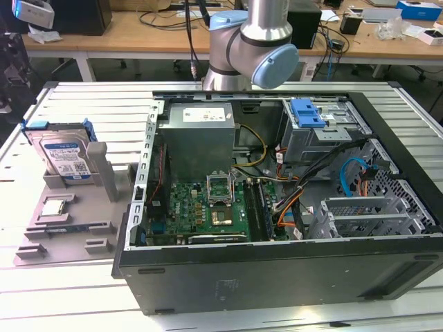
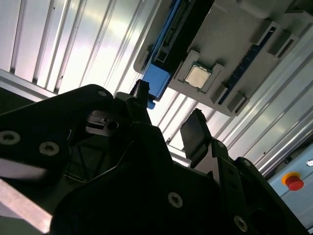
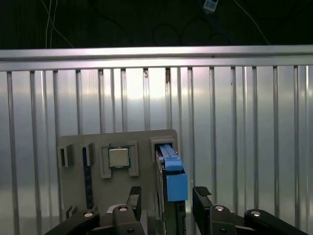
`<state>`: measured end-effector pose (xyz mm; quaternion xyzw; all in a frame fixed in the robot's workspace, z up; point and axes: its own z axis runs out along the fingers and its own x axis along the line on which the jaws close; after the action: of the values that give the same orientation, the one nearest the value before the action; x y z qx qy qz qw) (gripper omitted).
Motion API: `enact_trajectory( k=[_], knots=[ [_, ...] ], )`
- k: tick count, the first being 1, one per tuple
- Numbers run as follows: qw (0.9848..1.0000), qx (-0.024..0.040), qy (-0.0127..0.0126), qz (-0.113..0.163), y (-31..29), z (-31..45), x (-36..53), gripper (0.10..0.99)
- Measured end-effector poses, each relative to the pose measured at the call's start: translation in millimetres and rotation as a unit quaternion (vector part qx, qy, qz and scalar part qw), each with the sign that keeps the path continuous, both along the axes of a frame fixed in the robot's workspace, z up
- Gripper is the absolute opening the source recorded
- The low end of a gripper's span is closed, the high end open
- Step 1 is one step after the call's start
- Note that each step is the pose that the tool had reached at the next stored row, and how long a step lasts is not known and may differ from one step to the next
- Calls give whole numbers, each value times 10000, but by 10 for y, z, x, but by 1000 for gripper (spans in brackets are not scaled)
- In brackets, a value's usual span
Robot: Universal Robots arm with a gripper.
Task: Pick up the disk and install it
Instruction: 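Pick up the disk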
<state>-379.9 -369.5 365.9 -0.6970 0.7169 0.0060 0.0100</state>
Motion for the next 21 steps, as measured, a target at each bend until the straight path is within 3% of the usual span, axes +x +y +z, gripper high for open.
enact_trajectory(
  k=[9,21],
  knots=[
    [9999,-39,0,127,27,-169,14,541],
    [9995,-107,0,300,152,-428,97,541]
  ],
)
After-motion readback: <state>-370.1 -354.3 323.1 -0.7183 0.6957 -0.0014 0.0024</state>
